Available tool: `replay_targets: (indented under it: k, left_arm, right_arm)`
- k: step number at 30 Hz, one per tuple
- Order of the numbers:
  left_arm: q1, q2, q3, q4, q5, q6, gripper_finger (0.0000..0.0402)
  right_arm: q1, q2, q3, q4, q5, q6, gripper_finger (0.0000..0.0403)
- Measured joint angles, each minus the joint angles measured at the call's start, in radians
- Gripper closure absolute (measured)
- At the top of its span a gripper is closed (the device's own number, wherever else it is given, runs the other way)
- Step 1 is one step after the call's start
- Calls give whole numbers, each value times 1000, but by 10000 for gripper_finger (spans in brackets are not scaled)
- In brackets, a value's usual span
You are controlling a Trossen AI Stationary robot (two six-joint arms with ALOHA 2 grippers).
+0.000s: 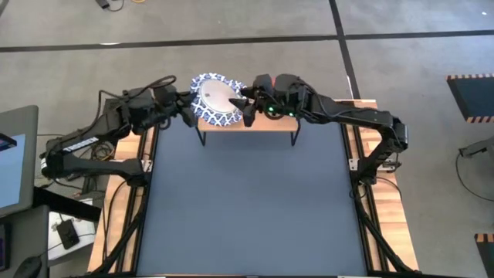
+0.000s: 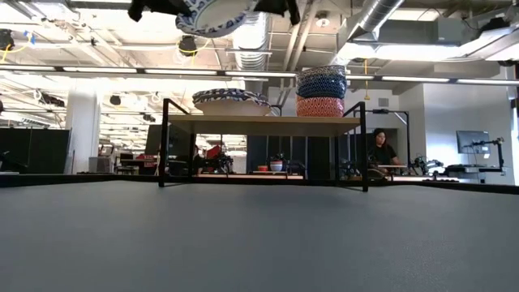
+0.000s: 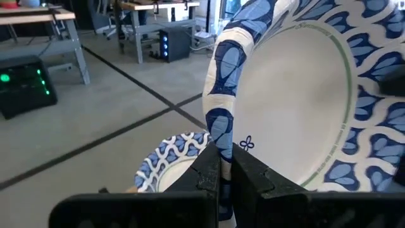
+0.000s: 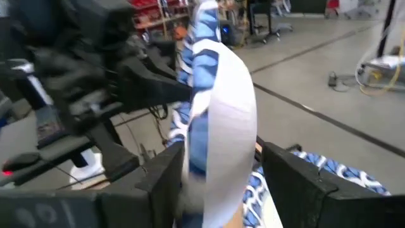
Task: Place and stack bowls onto a shelf
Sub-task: Stack the white bowl on top of the other white bowl on the shelf
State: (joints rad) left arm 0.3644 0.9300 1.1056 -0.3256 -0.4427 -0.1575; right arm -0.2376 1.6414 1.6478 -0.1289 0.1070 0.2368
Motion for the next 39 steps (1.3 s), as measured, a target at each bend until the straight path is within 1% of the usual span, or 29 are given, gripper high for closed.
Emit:
replay_targets:
  k: [2,4,6,9,10,11,15,19,22,25,27,31,35,37,39]
  left_arm:
    - [-2,24,20,-1,0,16,397]
    - [-2,40,34,0,0,22,397]
    - [-1,50,41,0,0,23,396]
    - [-2,53,48,3,-4,23,387]
    - [-3,55,51,9,-3,23,382]
    - [-3,56,52,10,-3,23,376]
    - [1,54,52,6,-18,8,346]
    - [16,66,52,-8,-106,-28,317]
    - [40,80,50,-31,-150,-70,306]
    - [52,104,52,-49,-148,-120,304]
    - [55,118,50,-71,-146,-157,304]
    - [55,144,50,-89,-141,-165,304]
    - [57,171,50,-86,-108,-159,303]
    - [61,185,50,-88,-118,-157,309]
    - [71,200,50,-88,-120,-154,327]
  right_arm:
    - [-15,2,0,-16,1,20,184]
    - [-25,2,0,-20,4,36,214]
    - [-36,1,0,-22,28,64,258]
    - [-76,0,-1,-28,33,107,348]
    - [-91,0,-1,-25,24,122,372]
    - [-108,0,-1,-25,11,136,383]
    - [-177,23,1,-18,-73,228,375]
    - [-226,85,-2,-21,-179,297,381]
    - [-233,125,1,-2,-245,339,381]
    - [-226,154,0,-1,-250,343,371]
    - [-223,165,-1,4,-234,343,369]
    - [-231,165,0,6,-215,331,374]
    - [-230,165,0,3,-214,308,373]
    - [-230,162,0,2,-215,305,364]
    - [-229,159,0,1,-215,304,350]
